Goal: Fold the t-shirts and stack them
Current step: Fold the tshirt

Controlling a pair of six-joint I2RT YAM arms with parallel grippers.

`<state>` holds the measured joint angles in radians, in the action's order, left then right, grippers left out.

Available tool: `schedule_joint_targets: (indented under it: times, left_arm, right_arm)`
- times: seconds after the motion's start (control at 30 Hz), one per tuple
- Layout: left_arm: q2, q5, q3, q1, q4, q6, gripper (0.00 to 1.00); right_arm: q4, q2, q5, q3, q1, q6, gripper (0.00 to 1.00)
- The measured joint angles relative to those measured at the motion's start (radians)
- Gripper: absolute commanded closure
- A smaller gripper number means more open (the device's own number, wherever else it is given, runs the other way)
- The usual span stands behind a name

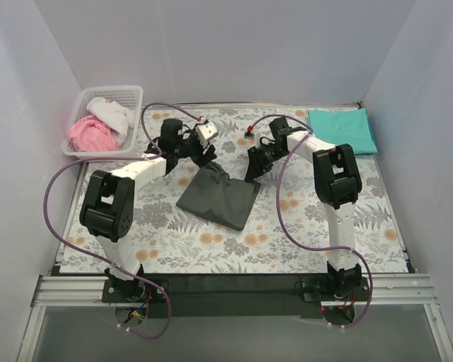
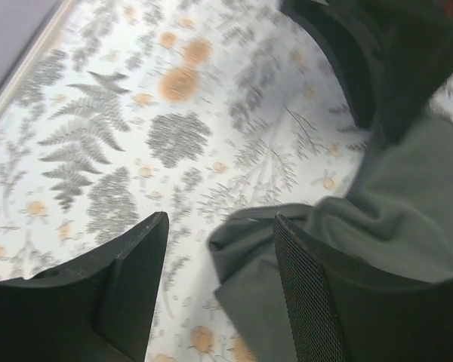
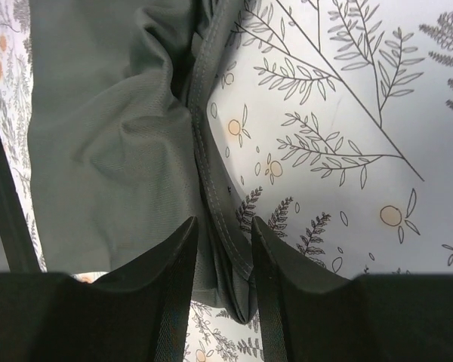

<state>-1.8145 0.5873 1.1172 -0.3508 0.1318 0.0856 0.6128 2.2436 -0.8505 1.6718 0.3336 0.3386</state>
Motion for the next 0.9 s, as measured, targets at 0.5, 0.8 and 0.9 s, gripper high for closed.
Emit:
schedule_joint_targets:
  times: [0.5, 0.8, 0.9]
  left_arm:
    - [-0.103, 0.137, 0.242, 0.155, -0.307, 0.202, 0.47]
    - [-0.210, 0.168, 0.310, 0.150, -0.431, 0.219, 0.54]
    - [-0.244, 0.162, 0.332, 0.150, -0.455, 0.233, 0.55]
  right_arm:
    - [0.016, -0.080, 0.023, -0.078, 0.003, -0.019, 0.62]
    - [0.016, -0.199, 0.052, -0.137, 0.003, -0.027, 0.66]
    - [0.017, -0.204, 0.063, -0.169, 0.005, -0.030, 0.66]
